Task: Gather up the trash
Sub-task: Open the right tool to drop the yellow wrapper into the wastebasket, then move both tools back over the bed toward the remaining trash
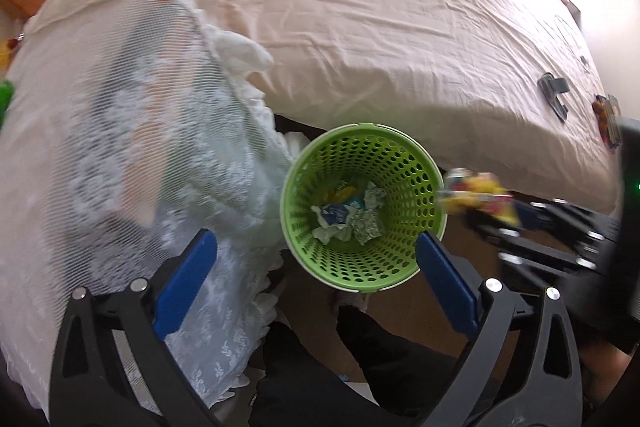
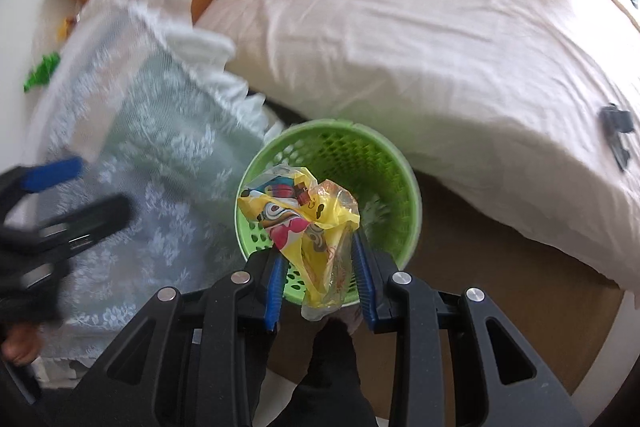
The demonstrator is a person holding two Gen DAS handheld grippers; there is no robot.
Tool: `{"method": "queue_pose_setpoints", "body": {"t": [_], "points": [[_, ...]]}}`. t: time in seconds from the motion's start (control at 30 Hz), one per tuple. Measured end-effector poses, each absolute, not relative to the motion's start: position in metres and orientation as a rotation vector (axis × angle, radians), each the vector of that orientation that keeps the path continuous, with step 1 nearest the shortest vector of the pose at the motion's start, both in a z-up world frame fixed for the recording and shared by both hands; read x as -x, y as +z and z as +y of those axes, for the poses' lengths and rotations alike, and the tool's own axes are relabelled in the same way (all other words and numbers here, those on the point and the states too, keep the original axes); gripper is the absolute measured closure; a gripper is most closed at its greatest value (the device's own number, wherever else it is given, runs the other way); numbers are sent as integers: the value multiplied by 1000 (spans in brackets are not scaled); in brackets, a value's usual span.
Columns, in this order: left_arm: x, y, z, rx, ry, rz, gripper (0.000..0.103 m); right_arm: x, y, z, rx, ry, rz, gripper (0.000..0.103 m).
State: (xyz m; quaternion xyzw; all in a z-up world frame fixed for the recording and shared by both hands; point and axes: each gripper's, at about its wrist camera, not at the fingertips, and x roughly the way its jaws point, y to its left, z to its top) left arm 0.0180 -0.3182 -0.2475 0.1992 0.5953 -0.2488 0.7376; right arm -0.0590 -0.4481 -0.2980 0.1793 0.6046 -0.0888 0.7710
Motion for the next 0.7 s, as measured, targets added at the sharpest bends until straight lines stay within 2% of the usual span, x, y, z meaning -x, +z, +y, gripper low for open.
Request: {"method": "queue_pose_setpoints", "body": {"t": [0.13,0.17,0.2,0.23,0.27,0.37,0.53,0.7], "points": [[-16,-240,-303,-434,-513,1289,8,37,-338,-431,-374,-158,1398,71],[-16,-239,-300,-432,-506,1289,8,32,-348,-425,-370,-145,1421,68],[-16,-238,-298,-432,-501,1288,8,29,-356,-420,-356,-139,1439,61],[-15,-238,-297,-431,-494,1287,8,27,-361,-417,-345,-137,1451,42],[-14,-238,-295,-431,-490,1287,8,26,-366,-412,-326,-136,1466,30],[-11,-236,-290,-429,-483,1286,8,26,-365,-405,-294,-124,1477,18],[-7,-228,-284,-416,-475,1265,8,36,-331,-411,-276,-160,1403,6],[-5,-202,-271,-376,-456,1175,8,58,-268,-429,-310,-224,1284,5]]}}
